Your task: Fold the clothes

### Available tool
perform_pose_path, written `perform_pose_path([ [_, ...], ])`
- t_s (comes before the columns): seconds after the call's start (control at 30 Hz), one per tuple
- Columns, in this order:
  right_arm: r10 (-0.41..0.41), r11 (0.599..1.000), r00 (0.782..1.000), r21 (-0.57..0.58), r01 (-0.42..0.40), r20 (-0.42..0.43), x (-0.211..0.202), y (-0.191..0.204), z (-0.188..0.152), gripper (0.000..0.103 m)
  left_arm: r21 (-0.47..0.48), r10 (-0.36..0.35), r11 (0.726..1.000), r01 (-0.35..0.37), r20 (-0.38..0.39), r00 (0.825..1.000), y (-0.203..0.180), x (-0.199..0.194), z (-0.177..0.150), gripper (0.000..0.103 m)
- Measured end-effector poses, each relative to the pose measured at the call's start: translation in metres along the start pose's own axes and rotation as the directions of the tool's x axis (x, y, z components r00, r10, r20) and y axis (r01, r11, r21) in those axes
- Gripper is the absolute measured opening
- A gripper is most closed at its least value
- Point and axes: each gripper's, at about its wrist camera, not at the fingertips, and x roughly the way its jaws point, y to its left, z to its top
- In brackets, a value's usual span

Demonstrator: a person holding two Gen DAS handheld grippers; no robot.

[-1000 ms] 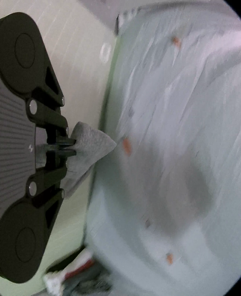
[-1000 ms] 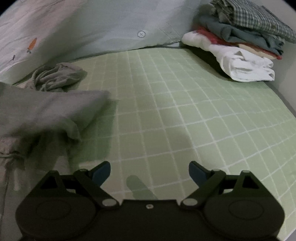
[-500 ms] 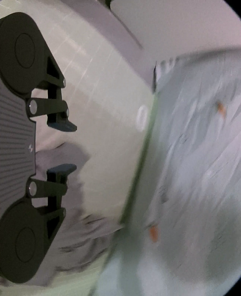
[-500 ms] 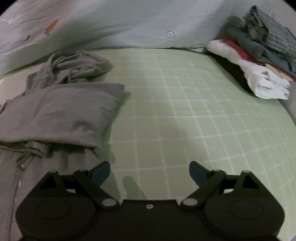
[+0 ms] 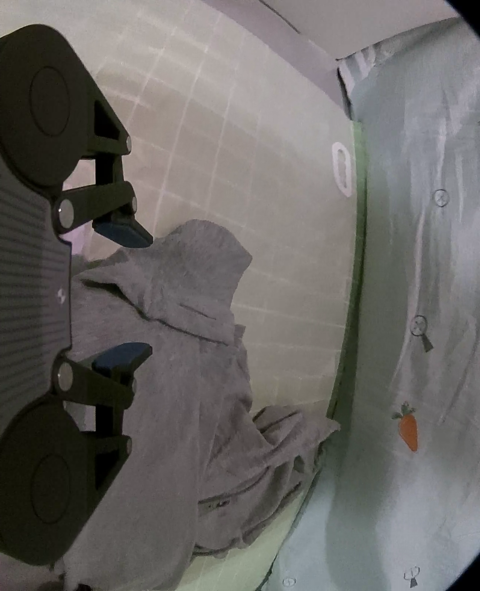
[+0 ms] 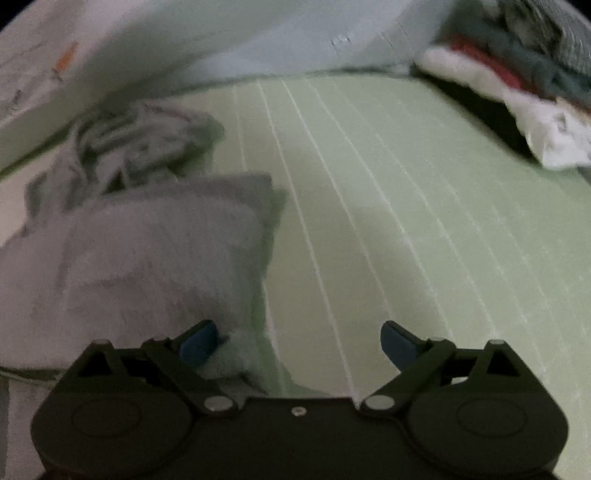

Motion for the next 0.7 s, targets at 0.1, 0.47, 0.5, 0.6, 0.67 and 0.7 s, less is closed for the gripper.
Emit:
perform_pose_path([
  [0.1,0.004,1.0,1.0,0.006,-0.004,-0.004,-0.004,-0.003,-0.011,0.098,0.009,0.006,1.0,-0.005,-0.009,1.0,0.003,0.009,0.002,0.061],
  [0.47,-0.054,0.99,0.998,-0.131,0.057,0.022,-0.015,0.014,-0.013,0.098,0.003,0.03,1.0,-0.03,-0.052,0.998,0.009,0.041,0.007,0.062],
  [0.5,-0.052,0.99,0.998,-0.129,0.054,0.021,-0.015,0.013,-0.013,0.098,-0.012,0.024,1.0,-0.025,-0.049,0.999,0.01,0.042,0.005,0.059],
  [0.6,-0.045,0.992,0.999,-0.118,0.046,0.018,-0.016,0.011,-0.012,0.098,-0.058,-0.007,0.998,0.005,-0.034,0.999,0.016,0.039,0.006,0.03],
  [0.67,-0.041,0.993,0.999,-0.114,0.043,0.019,-0.015,0.009,-0.011,0.098,-0.18,-0.056,0.982,0.052,-0.02,0.998,0.03,0.031,0.01,0.013],
  [0.7,-0.039,0.993,0.999,-0.112,0.041,0.019,-0.015,0.009,-0.011,0.098,-0.241,-0.08,0.968,0.076,-0.01,0.997,0.036,0.027,0.013,0.013],
])
